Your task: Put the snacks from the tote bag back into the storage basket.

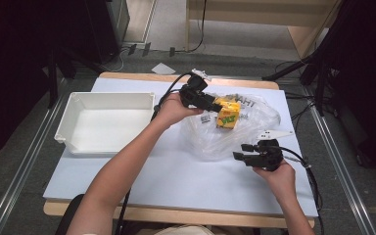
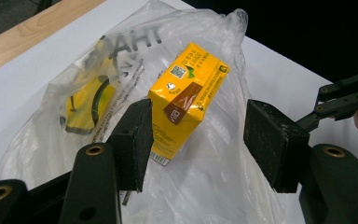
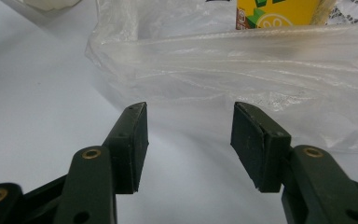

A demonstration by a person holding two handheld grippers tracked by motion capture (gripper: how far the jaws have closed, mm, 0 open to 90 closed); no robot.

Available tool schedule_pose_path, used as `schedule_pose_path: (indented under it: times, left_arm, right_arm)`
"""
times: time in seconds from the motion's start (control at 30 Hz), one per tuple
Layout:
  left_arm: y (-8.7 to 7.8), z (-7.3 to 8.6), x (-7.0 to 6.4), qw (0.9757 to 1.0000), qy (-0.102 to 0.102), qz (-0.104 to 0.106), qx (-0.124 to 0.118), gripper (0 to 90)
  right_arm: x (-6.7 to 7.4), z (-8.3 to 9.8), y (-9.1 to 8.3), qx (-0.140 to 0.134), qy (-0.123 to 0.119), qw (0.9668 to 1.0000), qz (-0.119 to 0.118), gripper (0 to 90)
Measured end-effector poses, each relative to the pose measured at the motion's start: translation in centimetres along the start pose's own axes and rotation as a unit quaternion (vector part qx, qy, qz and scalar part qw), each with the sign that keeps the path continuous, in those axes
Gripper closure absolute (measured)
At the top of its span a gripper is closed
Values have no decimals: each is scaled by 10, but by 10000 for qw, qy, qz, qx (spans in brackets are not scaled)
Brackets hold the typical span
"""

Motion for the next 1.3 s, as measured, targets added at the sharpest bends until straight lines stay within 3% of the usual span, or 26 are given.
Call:
schedule_pose_path:
  times: [0.17, 0.3, 0.6, 0.8, 1.3]
  left_arm:
    - [12, 1, 5, 9999, 88, 69, -11, 407]
    - [21, 1, 11, 9996, 277, -34, 18, 383]
    - [38, 4, 16, 9997, 202, 94, 64, 366]
    - [48, 1, 13, 9991, 352, 138, 170, 361]
    - [76, -2, 10, 9986, 410, 222, 232, 343]
  right_arm:
    - [1, 0, 0, 6, 8, 10000, -8, 469]
    - [1, 1, 0, 6, -8, 10000, -16, 469]
    - [3, 2, 0, 23, 11, 10000, -26, 469]
    - [3, 4, -1, 37, 1, 10000, -8, 469]
    - [2, 7, -1, 64, 39, 10000, 3, 469]
Point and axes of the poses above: each handheld gripper's, and its own axes: y roughly forward along the jaws, z roughly out of its underside, x roughly to its left, the point moved 6 cm from there along y, roughly forward along the jaws, and after that the axes turned 2 degrees about x, right-handed, at the moved point
